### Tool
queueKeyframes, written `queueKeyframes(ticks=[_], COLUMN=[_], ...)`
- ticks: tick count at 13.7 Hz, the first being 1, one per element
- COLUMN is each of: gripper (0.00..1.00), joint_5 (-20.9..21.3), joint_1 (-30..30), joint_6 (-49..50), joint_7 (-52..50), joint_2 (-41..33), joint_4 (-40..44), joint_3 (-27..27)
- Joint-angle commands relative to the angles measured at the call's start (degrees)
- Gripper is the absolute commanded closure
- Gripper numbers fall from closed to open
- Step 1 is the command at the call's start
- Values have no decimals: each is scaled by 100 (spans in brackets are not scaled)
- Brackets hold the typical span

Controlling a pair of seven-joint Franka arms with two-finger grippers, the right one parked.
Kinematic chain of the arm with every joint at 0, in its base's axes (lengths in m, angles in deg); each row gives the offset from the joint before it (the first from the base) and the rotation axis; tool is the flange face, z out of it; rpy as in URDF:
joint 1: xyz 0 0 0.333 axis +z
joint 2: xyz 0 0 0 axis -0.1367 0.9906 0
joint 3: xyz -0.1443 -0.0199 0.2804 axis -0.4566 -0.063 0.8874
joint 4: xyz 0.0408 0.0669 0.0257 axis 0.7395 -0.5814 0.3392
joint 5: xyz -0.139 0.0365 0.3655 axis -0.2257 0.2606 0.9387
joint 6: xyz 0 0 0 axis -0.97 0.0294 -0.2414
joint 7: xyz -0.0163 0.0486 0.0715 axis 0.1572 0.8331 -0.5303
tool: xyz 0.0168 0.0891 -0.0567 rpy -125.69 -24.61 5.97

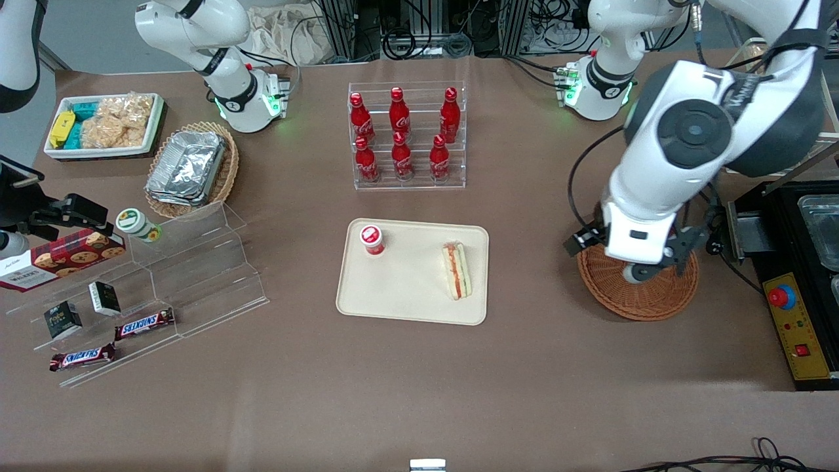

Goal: Place sandwich from basket to tray

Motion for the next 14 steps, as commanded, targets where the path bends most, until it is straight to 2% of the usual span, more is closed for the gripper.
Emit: queueKeyframes(ticks=[1,3,5,7,10,12,14], gripper=[0,0,0,0,0,0,0], joint_5=[-255,-298,-334,-596,-939,-1107,-1273], joint_1=[514,620,481,130,-687,-917,-953], joint_6=[56,126,161,266,241,232,249], joint_7=[971,1481,1886,2500,3546,4109,4497], joint_2=[-466,-528,-624,-817,-1283,-1538,-1758], joint_4=[-387,-388,-396,-405,-764,-897,-950], joint_3=[-31,39,450,1107,2531,3121,3387])
